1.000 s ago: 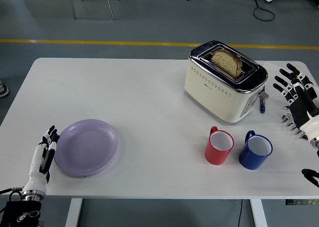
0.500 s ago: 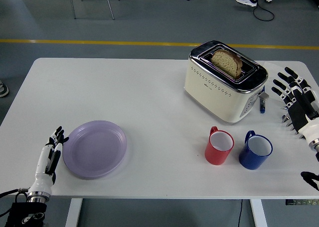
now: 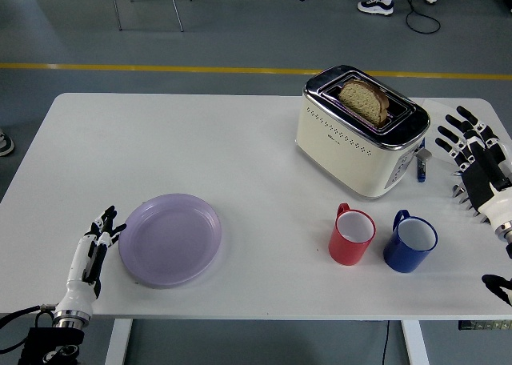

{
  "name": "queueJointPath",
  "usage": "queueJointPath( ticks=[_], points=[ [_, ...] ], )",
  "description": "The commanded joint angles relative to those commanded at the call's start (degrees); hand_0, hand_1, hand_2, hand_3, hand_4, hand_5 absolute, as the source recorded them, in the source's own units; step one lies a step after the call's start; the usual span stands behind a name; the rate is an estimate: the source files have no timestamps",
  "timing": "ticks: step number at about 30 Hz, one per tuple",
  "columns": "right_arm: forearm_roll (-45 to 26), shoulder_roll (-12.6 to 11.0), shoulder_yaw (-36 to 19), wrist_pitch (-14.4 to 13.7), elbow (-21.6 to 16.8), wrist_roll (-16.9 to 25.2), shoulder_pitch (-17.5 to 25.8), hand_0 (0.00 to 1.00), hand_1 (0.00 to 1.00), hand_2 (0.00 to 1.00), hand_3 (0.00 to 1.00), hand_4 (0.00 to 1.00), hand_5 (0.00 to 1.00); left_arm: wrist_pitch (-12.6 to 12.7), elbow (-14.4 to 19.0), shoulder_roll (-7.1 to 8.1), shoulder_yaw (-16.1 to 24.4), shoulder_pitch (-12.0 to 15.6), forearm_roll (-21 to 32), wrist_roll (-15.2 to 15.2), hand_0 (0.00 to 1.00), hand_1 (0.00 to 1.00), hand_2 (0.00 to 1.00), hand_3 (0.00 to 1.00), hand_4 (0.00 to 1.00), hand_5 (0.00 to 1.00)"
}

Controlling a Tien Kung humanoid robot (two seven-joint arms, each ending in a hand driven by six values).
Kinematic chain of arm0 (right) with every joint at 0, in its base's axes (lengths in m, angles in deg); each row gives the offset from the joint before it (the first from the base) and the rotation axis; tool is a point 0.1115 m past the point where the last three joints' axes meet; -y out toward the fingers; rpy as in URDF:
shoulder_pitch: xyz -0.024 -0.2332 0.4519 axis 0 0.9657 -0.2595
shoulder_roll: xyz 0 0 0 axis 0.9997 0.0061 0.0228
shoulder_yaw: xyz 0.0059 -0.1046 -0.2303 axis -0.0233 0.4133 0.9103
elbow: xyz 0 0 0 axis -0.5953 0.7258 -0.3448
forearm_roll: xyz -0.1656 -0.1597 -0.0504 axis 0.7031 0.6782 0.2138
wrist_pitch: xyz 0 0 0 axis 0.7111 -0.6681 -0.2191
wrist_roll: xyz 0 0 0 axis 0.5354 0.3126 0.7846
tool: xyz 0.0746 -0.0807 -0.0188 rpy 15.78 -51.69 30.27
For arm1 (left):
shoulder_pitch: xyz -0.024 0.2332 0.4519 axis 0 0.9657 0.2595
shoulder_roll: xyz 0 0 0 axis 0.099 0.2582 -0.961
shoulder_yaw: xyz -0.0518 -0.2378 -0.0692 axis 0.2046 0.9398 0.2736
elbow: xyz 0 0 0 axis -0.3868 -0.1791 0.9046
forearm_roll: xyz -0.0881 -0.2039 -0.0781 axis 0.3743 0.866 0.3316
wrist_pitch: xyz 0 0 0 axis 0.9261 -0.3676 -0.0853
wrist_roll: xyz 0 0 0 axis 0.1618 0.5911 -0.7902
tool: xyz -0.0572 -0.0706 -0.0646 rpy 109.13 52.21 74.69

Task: Push plate across desktop,pick up the break from the machine,place the break in the plate

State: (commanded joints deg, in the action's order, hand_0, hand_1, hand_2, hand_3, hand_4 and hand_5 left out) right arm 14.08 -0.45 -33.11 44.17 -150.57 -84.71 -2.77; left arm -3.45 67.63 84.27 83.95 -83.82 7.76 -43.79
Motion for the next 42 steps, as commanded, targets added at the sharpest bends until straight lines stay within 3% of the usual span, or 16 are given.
queueJointPath(
  ticks=[42],
  points=[
    [0.1,0.4,0.0,-0.1,0.0,0.1,-0.2,0.84,0.783,0.812,0.826,0.515,0.427,-2.0,2.9,0.33,-9.6,-1.0,7.9,-0.2,0.655,0.728,0.89,0.874,0.553,0.995]
  ],
)
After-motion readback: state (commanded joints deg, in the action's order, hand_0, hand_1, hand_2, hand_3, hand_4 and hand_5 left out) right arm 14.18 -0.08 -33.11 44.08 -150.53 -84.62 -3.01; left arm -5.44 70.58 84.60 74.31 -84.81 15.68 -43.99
